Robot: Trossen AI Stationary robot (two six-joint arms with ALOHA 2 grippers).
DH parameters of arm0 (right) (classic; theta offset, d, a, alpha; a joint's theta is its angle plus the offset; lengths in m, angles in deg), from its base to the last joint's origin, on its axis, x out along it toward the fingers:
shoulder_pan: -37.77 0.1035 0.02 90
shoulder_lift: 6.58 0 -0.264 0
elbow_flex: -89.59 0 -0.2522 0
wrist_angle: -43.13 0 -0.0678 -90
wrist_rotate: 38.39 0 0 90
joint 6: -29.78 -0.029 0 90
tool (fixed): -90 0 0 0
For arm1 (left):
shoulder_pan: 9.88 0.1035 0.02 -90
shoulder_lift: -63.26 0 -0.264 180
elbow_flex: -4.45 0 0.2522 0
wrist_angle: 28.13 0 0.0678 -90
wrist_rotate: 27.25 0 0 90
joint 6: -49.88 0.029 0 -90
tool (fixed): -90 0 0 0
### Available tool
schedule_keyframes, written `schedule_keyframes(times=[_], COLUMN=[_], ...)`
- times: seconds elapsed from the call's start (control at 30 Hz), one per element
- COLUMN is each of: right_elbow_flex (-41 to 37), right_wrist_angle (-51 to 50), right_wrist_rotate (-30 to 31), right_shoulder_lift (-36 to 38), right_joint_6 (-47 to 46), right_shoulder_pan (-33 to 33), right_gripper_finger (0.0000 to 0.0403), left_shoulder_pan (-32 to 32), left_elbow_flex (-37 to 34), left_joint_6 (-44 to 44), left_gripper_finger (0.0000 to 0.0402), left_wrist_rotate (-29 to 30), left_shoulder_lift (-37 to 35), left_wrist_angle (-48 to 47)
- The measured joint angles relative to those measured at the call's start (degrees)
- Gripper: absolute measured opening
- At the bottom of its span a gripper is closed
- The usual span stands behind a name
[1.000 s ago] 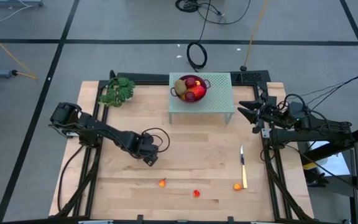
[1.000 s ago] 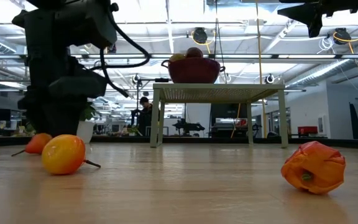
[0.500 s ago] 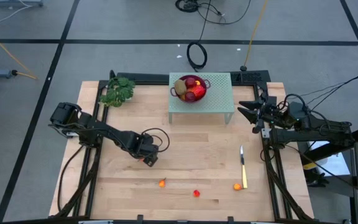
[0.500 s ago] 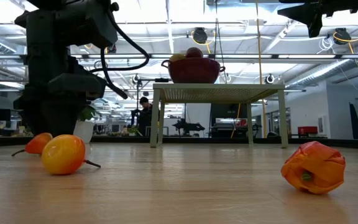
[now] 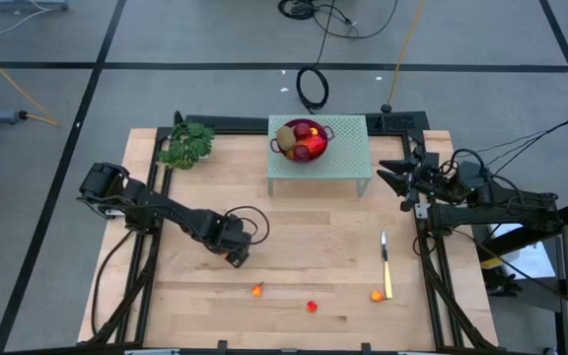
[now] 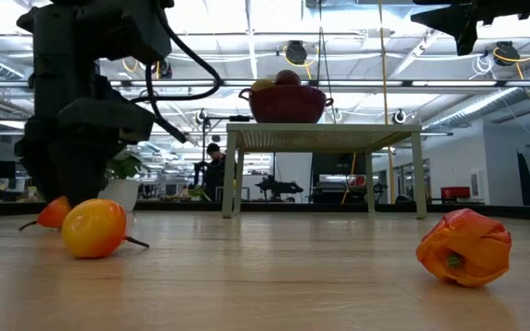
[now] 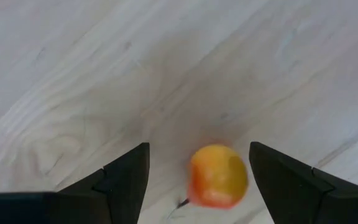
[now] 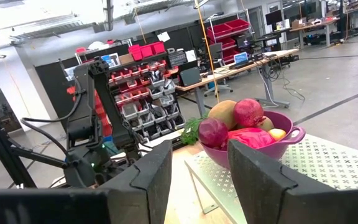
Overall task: Pick & Place Fruit
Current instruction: Put the pear in the violet strainer bowl on the shelf
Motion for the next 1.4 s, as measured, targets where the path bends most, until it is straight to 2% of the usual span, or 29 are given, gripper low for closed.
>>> schedule_keyframes(times=[0.47, 0.73, 1.23, 1.4], right_elbow_flex=[0.0, 0.0, 0.0, 0.0], right_wrist_angle=[0.0, 0.0, 0.0, -0.01], right_wrist_rotate=[0.0, -0.04, -0.18, -0.2], right_shoulder_lift=[0.0, 0.0, 0.0, 0.0], right_joint_6=[0.0, 0.0, -1.48, -1.49], right_shoulder_pan=[-0.01, 0.0, 0.0, 0.0], right_gripper_finger=[0.0151, 0.0151, 0.0151, 0.0151], left_shoulder_pan=[-3.67, -3.67, -3.63, -3.61], left_elbow_flex=[0.0, 0.0, 0.0, 0.0], left_joint_6=[1.61, 1.38, 1.56, 1.32], left_gripper_finger=[0.0273, 0.0273, 0.0273, 0.0248], left_wrist_rotate=[-0.7, 2.12, 2.19, 2.72], left_shoulder_lift=[0.0, 0.0, 0.0, 0.0], left_wrist_angle=[-0.36, -0.39, -0.69, -1.43])
